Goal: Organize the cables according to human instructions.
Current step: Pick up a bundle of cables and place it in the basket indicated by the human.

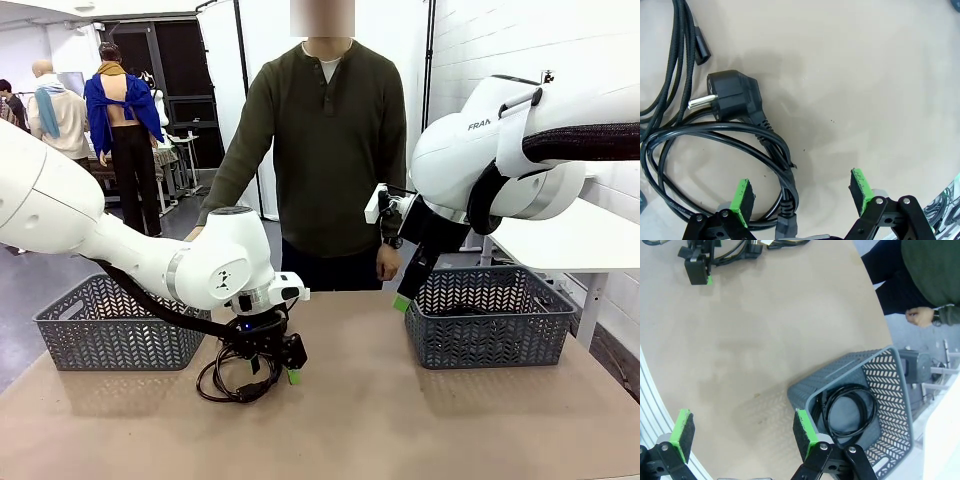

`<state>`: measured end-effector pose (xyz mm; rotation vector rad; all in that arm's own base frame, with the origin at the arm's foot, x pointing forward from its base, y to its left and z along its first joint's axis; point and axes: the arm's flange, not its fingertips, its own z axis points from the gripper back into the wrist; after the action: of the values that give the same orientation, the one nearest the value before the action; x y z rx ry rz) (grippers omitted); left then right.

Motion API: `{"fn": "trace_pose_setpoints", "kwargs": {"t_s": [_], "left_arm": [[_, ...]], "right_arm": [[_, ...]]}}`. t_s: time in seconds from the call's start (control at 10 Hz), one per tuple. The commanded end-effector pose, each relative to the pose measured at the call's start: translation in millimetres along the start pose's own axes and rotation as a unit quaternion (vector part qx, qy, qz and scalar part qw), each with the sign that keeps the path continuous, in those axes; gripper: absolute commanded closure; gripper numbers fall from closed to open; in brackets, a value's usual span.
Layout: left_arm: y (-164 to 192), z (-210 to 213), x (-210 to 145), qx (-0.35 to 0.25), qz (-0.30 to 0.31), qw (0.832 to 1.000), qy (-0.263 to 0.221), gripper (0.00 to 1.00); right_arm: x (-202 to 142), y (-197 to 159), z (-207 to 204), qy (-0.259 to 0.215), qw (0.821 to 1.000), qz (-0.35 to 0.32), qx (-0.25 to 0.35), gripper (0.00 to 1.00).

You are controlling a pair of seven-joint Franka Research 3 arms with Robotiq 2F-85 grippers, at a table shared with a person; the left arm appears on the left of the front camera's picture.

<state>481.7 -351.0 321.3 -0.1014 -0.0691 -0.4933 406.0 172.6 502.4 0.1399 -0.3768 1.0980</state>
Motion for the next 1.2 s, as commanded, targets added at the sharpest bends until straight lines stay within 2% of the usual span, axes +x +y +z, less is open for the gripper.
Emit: {"fn": "trace_pose_setpoints", "kwargs": {"t_s": [0.0,0.5,0.6,1.0,1.1], "left_arm": [[-4.9,-4.3,7.8,0.024,0.008,1.0,0.007,0.0],[-5.2,-11.4,12.3,0.031,0.012,0.999,0.014,0.0],[-5.2,-12.3,15.0,0.037,0.005,0.999,0.016,0.1],[-4.0,-10.3,19.8,0.04,0.011,0.999,0.021,0.87],[-4.1,-9.7,20.3,0.042,0.011,0.999,0.022,1.0]], "right_arm": [[-0.8,-0.4,-1.0,0.0,1.0,-0.001,-0.005,0.0],[-0.8,-0.4,-1.0,0.0,1.0,-0.001,-0.005,0.0],[-0.8,-0.4,-1.0,0.0,1.0,-0.001,-0.005,0.0],[-0.8,-0.4,-1.0,0.0,1.0,-0.001,-0.005,0.0],[-0.8,-0.4,-1.0,0.0,1.0,-0.001,-0.005,0.0]]}}
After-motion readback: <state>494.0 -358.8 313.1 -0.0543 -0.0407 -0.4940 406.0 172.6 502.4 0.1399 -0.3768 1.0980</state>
